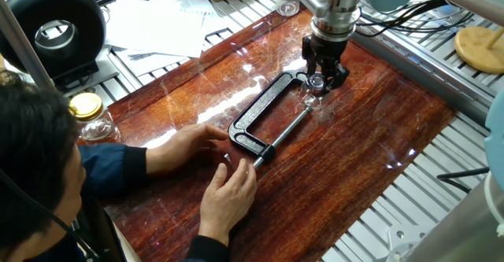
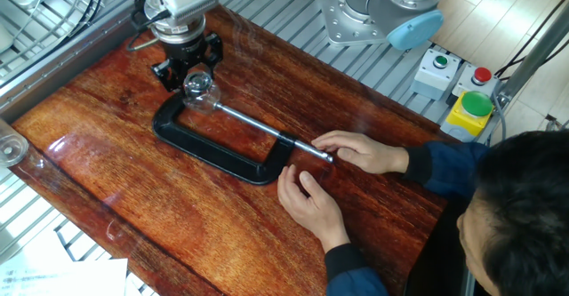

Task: Screw the lid onto the jar

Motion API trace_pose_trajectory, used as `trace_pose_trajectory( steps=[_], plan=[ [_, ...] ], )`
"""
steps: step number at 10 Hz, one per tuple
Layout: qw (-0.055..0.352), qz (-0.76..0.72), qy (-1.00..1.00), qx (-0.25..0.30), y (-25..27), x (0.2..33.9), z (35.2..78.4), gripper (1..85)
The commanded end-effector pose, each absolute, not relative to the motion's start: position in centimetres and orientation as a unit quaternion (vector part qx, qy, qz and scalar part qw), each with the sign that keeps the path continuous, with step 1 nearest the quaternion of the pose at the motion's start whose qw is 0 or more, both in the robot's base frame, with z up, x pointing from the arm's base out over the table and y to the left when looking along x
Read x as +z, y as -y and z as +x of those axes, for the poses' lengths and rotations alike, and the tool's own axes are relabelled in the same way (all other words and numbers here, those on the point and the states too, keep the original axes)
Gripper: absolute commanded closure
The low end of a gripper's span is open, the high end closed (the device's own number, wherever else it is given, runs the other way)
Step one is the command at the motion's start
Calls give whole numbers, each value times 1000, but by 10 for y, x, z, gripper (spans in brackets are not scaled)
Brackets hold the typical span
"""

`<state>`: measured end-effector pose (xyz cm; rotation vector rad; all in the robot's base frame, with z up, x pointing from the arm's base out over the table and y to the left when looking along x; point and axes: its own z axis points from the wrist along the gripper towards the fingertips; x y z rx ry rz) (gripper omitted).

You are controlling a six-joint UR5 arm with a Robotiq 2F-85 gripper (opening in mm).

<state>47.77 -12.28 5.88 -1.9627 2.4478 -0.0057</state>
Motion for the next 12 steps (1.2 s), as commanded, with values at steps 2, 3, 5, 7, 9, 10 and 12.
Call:
trace_pose_trajectory(
  steps=[2, 3, 5, 7, 9, 10, 12],
  plan=[
    [2, -608, -794, 3, 122, 61, 476, 357],
    [1, -600, -800, 9, 119, 61, 473, 373],
    [-5, -565, -825, 26, 113, 61, 466, 413],
    [-14, -526, -850, 32, 113, 61, 461, 413],
    [-14, -507, -861, 33, 111, 60, 459, 437],
    [-14, -505, -863, 30, 111, 59, 460, 447],
    [-5, -522, -853, 25, 112, 60, 465, 363]
  ],
)
